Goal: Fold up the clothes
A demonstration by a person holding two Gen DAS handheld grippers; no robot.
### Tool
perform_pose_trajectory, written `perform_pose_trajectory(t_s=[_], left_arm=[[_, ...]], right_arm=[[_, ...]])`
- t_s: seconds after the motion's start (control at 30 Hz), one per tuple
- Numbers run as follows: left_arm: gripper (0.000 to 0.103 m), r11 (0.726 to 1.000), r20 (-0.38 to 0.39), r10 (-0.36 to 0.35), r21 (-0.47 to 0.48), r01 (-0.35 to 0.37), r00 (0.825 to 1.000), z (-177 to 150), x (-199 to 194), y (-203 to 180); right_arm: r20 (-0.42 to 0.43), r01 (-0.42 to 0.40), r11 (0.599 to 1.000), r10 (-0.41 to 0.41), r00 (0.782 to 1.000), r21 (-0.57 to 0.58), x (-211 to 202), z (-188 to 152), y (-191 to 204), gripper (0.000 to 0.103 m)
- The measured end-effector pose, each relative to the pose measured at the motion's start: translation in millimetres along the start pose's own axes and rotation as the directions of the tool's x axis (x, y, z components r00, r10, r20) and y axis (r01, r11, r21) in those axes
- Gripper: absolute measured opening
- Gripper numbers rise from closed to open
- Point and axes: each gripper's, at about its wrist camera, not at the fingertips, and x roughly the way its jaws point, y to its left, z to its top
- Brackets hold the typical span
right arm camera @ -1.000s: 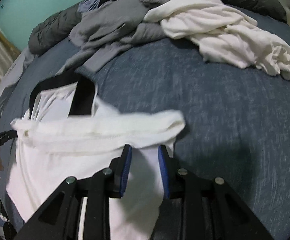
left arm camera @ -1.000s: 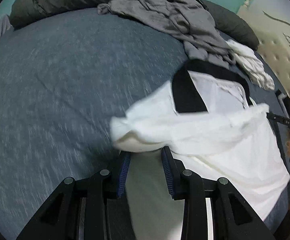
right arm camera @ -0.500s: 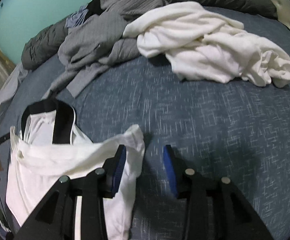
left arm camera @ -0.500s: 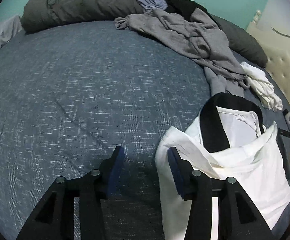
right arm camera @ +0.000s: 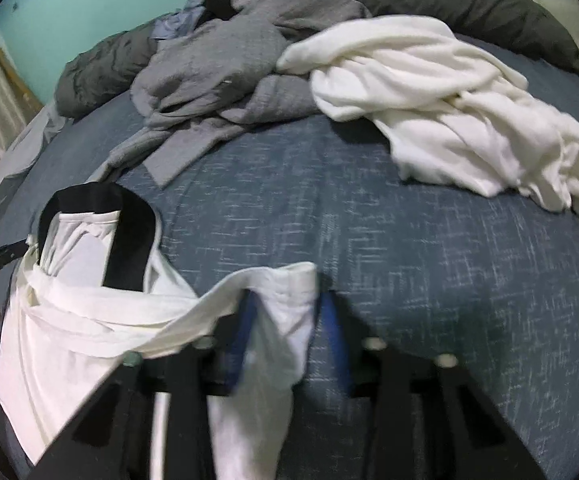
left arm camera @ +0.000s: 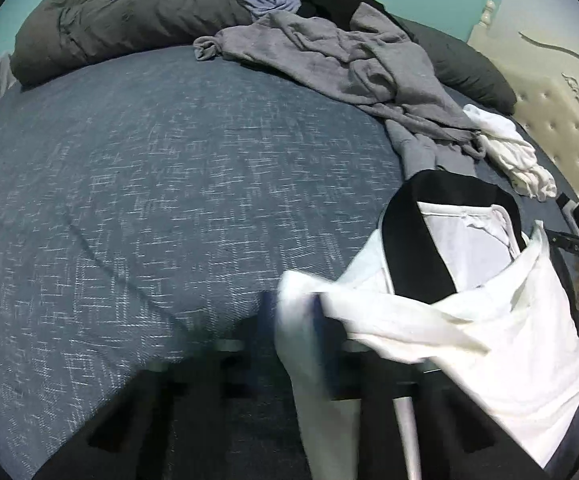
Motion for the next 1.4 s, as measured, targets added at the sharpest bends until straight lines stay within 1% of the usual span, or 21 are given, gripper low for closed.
perform_pose_trajectory(t_s=[0.07,0.13,0.27,0.37,0.53,0.67,0.77,0.87,1.03,1.13,1.27,1.37,1.4], left_arm=[[0.004,1.0,0.013,-0.006,0.012,0.006,1.0,-1.7,-5.8,-1.6],[0.004,1.0,0.036,-0.011,0.012,0.01,0.999,-2.3,-15.7,0.3],[0.003,1.0,0.096,-0.02,-0.022,0.022,0.995,-0.1,-43.4,12.9],[0.003,0.999,0.115,-0.021,-0.046,0.026,0.993,1.4,-58.6,20.9],[0.003,0.992,0.165,-0.055,-0.106,0.073,0.985,3.4,-83.3,32.5],[0.003,0.992,0.165,-0.039,-0.11,0.058,0.986,15.2,-84.7,32.7],[0.003,0.992,0.169,-0.034,-0.11,0.053,0.985,28.6,-81.2,28.0],[0.003,0.99,0.148,-0.03,-0.13,0.049,0.989,43.2,-68.4,25.9],[0.003,0.986,0.103,-0.016,-0.161,0.032,0.995,57.0,-37.7,22.3],[0.003,0.982,0.068,-0.009,-0.187,0.021,0.998,58.2,-18.1,28.2],[0.003,0.98,0.024,0.008,-0.197,-0.003,1.0,53.1,6.2,34.1],[0.004,0.98,0.004,0.019,-0.201,-0.018,1.0,47.3,20.5,34.4],[0.006,0.979,0.002,0.021,-0.204,-0.02,1.0,45.6,24.2,34.1]], right_arm=[[0.014,0.002,1.0,-0.002,1.0,-0.024,-3.8,0.1,4.5,0.006],[0.044,-0.002,1.0,0.003,0.999,-0.027,-12.6,0.6,3.9,0.004],[0.107,-0.003,1.0,0.006,0.994,-0.029,-32.6,1.7,0.0,0.003],[0.145,-0.001,1.0,0.003,0.989,-0.009,-51.5,3.7,-8.1,0.003],[0.224,-0.022,1.0,0.017,0.974,0.022,-84.4,9.6,-20.3,0.003],[0.253,-0.023,0.999,0.017,0.967,0.023,-96.6,17.9,-21.6,0.003],[0.268,-0.015,0.999,0.005,0.963,0.032,-97.3,28.4,-19.9,0.003],[0.241,0.013,0.999,-0.023,0.97,0.044,-85.8,41.3,-19.1,0.003],[0.149,0.076,0.993,-0.089,0.985,0.089,-50.6,53.3,-24.3,0.003],[0.104,0.104,0.989,-0.115,0.988,0.105,-30.4,55.9,-26.8,0.003],[0.064,0.132,0.985,-0.14,0.988,0.11,-8.6,51.9,-29.6,0.003],[0.016,0.146,0.982,-0.149,0.989,0.118,10.3,47.3,-32.5,0.003],[0.012,0.145,0.982,-0.148,0.989,0.124,13.0,46.0,-33.1,0.004]])
